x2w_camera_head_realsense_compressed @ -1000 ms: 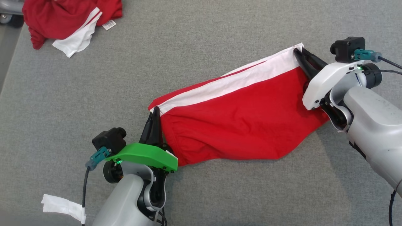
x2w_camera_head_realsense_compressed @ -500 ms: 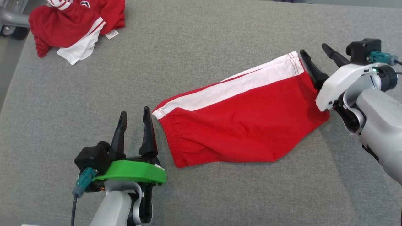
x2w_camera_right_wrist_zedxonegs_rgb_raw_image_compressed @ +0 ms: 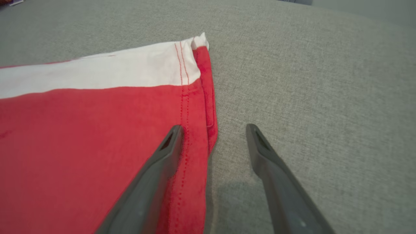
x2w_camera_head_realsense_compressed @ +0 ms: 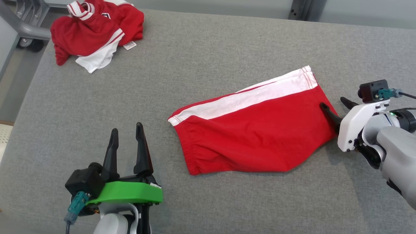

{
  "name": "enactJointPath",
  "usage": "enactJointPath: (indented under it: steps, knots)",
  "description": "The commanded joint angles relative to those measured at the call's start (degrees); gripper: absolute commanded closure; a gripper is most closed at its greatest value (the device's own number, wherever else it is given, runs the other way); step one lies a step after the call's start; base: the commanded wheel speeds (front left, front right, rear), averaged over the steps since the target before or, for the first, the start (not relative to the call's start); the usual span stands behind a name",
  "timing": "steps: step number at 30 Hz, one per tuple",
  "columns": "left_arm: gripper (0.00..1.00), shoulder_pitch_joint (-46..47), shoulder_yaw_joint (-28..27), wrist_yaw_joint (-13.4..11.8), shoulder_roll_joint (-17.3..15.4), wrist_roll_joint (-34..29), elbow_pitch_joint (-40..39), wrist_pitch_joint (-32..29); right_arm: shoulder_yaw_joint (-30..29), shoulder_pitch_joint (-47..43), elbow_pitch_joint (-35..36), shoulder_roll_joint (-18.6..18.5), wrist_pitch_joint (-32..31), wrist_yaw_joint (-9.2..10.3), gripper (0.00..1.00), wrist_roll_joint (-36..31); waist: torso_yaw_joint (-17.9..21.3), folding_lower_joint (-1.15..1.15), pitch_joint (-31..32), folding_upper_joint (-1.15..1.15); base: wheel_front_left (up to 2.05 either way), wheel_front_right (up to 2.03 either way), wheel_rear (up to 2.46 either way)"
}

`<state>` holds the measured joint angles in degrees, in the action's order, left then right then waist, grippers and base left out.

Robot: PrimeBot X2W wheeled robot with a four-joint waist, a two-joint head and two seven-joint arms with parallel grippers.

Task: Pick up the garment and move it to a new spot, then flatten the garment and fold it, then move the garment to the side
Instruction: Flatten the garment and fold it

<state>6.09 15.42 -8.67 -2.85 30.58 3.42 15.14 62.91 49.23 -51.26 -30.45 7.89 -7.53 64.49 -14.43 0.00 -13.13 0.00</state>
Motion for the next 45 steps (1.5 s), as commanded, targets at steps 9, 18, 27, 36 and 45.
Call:
enactJointPath:
  steps: [9,18,27,36,45]
  knots:
    - [0.00,-1.5,-1.3,-0.3,-0.1,-0.8,-0.8,0.0,1.7,-1.7,-2.6,1.3,-4.8,0.03,0.58,4.2,-2.7,0.00,0.0,0.00,0.00,0.00,0.00]
    - [0.00,-1.4,-1.6,-0.1,-0.2,-2.0,-0.6,0.0,1.8,-1.8,-0.5,1.2,-4.7,0.04,1.00,7.8,-1.3,0.00,0.5,0.00,0.00,0.00,0.00]
    - [0.00,-0.4,-1.5,0.1,-1.4,-3.9,1.0,-0.1,2.9,-2.3,2.0,0.5,-0.1,0.06,1.00,8.5,4.2,0.00,2.2,0.00,0.00,0.00,0.00]
    - [0.00,0.8,-1.3,0.0,-3.1,-4.5,3.4,-0.8,3.2,-3.3,2.5,-0.2,3.0,0.08,1.00,9.9,12.4,0.00,3.2,0.00,0.00,0.00,0.00]
    - [0.00,2.4,0.1,0.4,-4.8,-6.5,5.5,-1.3,2.5,-4.4,2.1,-0.5,5.3,0.08,1.00,11.7,17.9,0.00,3.5,0.00,0.00,0.00,0.00]
